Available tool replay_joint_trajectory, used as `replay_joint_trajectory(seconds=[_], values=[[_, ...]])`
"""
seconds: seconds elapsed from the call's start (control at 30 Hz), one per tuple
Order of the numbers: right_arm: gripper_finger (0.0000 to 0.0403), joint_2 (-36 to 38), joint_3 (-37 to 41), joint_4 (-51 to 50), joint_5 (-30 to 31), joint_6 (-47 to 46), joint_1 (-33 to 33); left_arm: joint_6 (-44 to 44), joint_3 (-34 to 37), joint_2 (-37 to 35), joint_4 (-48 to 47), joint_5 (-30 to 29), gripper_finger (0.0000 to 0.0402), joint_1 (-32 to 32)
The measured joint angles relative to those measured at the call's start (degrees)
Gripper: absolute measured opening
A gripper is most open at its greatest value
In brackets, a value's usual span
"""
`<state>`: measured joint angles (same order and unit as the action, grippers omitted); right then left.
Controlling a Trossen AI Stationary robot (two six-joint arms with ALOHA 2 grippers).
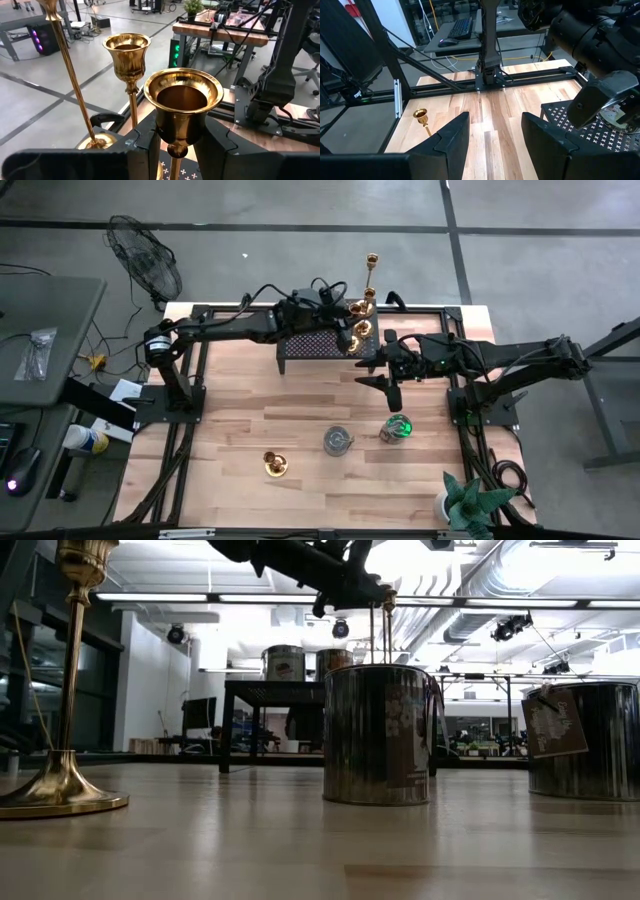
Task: Pick & Place candle stick holders
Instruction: Put the golden candle holder on the shelf
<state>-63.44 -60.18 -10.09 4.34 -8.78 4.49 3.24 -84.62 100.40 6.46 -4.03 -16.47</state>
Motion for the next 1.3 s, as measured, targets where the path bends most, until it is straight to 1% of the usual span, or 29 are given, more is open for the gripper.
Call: replay_joint_trajectory(seconds=[0.57,0.77,0.87,1.13,1.3], values=[[0.0174,0.0,0.0,0.0,0.0,0.0,0.0,-2.0,0.0,0.0,-0.1,0.5,0.0092,0.0],[0.0174,0.0,0.0,0.0,0.0,0.0,0.0,-1.9,0.0,0.0,0.0,-1.4,0.0098,0.0],[0.0174,0.0,0.0,0.0,0.0,0.0,0.0,-1.9,0.0,0.0,0.4,-1.2,0.012,0.0],[0.0174,0.0,0.0,0.0,0.0,0.0,0.0,-1.5,0.0,0.0,1.3,-1.0,0.0209,0.0],[0.0174,0.0,0.0,0.0,0.0,0.0,0.0,-1.5,0.0,0.0,1.3,-1.0,0.0239,0.0]])
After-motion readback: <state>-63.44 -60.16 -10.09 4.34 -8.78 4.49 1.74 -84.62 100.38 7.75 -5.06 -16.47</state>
